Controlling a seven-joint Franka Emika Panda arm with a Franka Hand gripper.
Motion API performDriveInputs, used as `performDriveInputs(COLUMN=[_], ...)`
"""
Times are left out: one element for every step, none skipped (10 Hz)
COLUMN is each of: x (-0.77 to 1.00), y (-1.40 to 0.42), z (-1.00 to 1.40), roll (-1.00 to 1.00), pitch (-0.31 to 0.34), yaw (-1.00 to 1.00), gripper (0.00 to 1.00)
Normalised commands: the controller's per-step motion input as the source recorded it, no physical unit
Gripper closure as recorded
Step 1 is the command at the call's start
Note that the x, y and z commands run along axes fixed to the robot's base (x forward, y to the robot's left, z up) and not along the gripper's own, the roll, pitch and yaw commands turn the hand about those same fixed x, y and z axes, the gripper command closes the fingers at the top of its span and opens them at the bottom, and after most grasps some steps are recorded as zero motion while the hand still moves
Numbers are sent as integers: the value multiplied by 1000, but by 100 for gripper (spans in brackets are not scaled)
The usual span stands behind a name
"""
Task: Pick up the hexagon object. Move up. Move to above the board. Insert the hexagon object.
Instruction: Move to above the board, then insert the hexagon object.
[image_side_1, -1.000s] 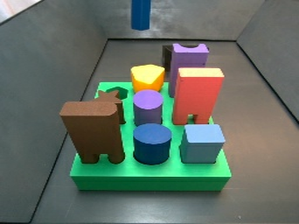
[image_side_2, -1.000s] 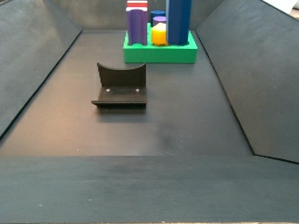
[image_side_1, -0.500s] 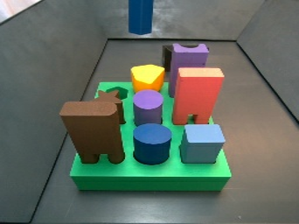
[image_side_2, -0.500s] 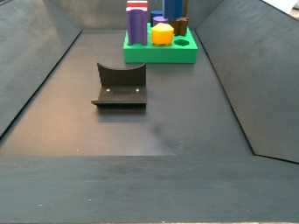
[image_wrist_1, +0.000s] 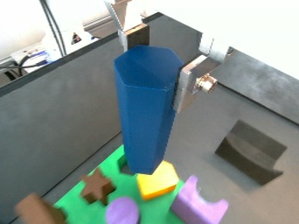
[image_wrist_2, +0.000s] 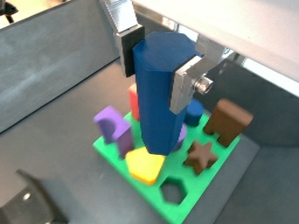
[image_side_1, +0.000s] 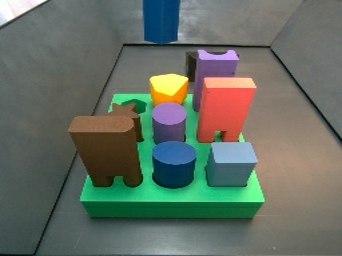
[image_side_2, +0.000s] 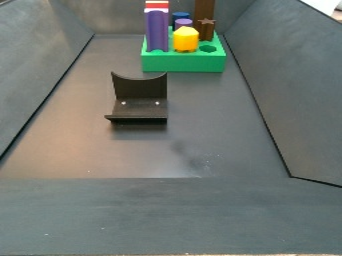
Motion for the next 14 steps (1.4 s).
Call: performDriveInputs(x=[91,77,-211,-286,-351,-309,-274,-331,-380,-323,-286,-103,-29,-94], y=[-355,-215,180,254,283,271,157,109,49,74,51,57,11,0], z=[125,82,-171,-326,-420,-463,-489,-509,-506,-483,-374,-140,0,-369], roll=[5,8,16,111,160,134,66,80,111,120,59,0,0,119], pitch=[126,116,0,-31,-46,-84,-151,-203,-214,-180,-156,-44,9,-26], yaw=[10,8,0,0,11,23,0,0,0,0,0,0,0,20], gripper=[100,100,100,100,100,100,100,100,100,100,100,100,100,100])
